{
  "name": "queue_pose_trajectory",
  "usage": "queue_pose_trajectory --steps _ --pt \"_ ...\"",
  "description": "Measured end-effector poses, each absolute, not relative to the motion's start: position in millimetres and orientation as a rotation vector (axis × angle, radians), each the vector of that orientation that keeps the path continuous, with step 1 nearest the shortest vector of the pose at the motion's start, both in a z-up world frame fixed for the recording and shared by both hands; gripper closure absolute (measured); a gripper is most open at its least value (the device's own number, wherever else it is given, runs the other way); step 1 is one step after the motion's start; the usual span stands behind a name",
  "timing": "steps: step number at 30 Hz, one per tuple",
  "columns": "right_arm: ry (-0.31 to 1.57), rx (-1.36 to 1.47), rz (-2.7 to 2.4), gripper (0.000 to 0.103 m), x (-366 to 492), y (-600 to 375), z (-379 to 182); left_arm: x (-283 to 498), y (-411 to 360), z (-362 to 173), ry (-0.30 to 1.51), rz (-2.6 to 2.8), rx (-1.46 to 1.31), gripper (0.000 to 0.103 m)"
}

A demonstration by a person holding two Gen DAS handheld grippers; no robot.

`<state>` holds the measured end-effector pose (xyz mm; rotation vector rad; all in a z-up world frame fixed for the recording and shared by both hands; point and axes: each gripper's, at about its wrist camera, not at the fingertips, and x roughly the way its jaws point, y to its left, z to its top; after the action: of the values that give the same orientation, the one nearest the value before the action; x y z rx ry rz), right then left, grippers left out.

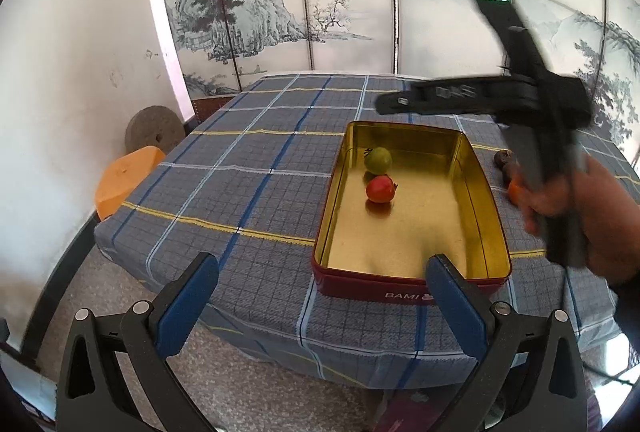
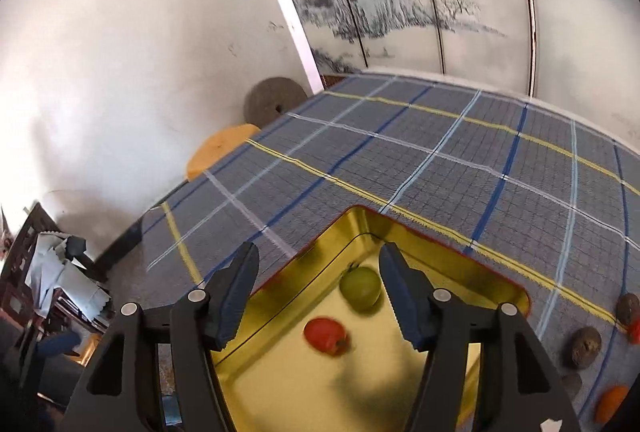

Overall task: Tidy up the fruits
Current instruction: 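Carry the green fruit into the tin and open the right gripper, then move the left gripper to the orange and grasp it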

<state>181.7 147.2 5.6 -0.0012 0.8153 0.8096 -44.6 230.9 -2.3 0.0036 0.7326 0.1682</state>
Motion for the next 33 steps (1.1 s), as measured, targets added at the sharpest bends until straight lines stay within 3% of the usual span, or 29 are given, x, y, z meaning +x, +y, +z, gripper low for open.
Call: queue_pose_trajectory --steps 14,25,33 --pt "0.541 -0.125 0.500 0.024 52.3 -25.3 37.2 -53.2 200.2 10.5 0.682 0.136 0.086 0.000" --pt "0.647 0.001 0.090 0.024 50.2 -192.4 -5.4 -47.7 152.4 23.5 0.664 -0.016 0.153 0.000" --pt "0.729 0.066 -0.038 0.024 65.8 -257.2 -40.7 1.4 92.2 31.3 0.740 -0.315 0.174 0.001"
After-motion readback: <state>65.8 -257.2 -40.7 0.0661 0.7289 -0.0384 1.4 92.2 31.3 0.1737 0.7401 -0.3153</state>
